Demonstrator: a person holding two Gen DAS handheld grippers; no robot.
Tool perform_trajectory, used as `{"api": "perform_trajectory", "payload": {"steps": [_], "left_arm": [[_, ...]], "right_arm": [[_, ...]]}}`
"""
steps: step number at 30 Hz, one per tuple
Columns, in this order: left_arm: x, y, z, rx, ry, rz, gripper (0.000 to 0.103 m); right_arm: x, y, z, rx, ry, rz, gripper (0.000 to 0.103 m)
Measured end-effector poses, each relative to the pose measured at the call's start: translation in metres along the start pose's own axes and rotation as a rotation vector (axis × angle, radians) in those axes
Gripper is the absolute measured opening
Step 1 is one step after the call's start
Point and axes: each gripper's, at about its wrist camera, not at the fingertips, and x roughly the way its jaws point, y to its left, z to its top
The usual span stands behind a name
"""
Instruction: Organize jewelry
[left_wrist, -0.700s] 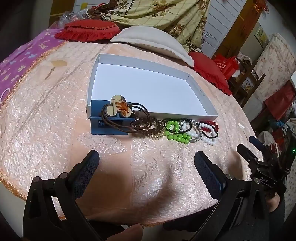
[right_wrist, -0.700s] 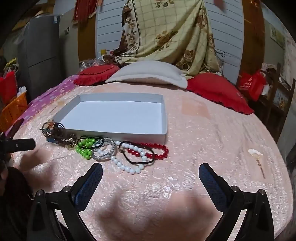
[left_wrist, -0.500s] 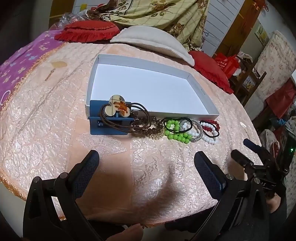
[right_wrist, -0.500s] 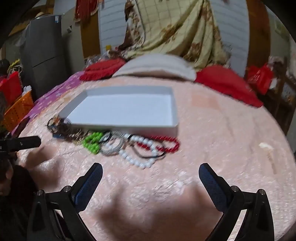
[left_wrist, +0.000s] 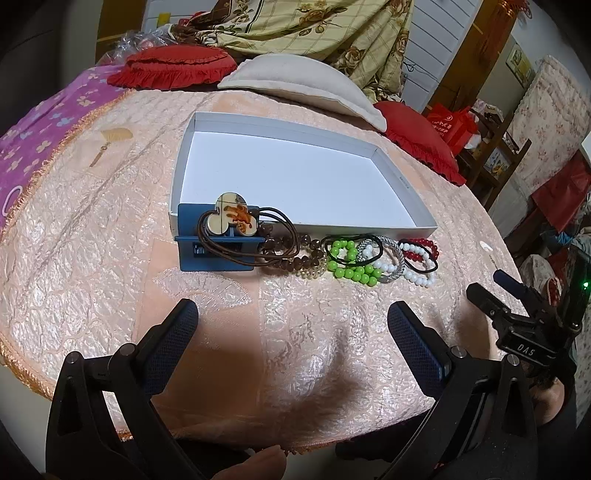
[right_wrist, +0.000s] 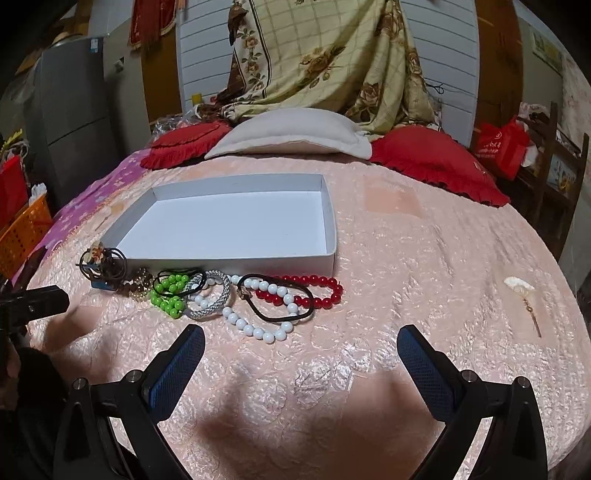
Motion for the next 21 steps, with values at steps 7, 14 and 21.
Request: {"api": "perform_trajectory", "payload": {"steps": [7, 14, 21], "left_arm": [[-0.0014, 0.0021, 0.0015, 0.004, 0.004, 0.003, 0.103], [-0.0014, 0.0014, 0.0013, 0.004, -0.005, 0.000, 0.103], [-0.0028, 0.0013, 0.0008, 0.005, -0.001, 0.001, 0.103]], "right_arm": [[0.0040, 0.0051, -0.0029, -0.024, 0.014, -0.007, 0.103], [0.0069, 0.0003, -0.0040, 0.008, 0.020, 0.008, 0.103], [0.0055, 0.0002, -0.0040, 0.008, -0.001, 0.004, 0.103]]}}
